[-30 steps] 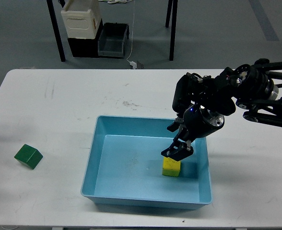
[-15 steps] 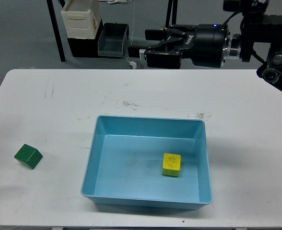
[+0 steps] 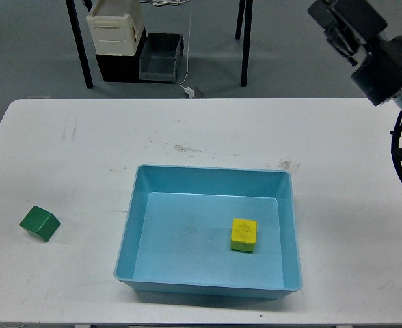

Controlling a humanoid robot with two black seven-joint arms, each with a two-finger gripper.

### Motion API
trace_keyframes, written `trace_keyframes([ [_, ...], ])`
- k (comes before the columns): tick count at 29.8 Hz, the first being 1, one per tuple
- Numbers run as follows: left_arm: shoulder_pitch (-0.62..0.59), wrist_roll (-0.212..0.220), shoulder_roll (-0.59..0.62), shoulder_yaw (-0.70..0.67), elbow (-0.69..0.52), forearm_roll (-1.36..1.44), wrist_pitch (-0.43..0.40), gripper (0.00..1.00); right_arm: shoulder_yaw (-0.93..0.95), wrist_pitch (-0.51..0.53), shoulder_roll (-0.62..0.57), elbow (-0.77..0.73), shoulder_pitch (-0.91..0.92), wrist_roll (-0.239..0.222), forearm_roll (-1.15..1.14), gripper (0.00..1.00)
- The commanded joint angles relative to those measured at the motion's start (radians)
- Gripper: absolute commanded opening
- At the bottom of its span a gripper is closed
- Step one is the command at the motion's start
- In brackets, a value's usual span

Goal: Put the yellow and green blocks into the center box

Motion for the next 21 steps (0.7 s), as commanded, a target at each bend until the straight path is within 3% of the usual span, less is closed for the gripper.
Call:
trace_keyframes([
  [1,-0.018,0.000,0.074,0.095,-0.115,0.213,0.000,0.93,0.133,-0.002,0.083,0.003,-0.112,0.000,0.022,0.93],
  [9,-0.110,0.000,0.224,0.446,-0.328,0.440,0.000,0.89,0.270,-0.001,0.158,0.091,-0.370,0.017,0.025,1.00],
  [21,-0.257,0.000,0.221,0.860,-0.328,0.806,0.000,0.95,0.327,-0.005,0.193,0.106,-0.550,0.045,0.025,1.00],
])
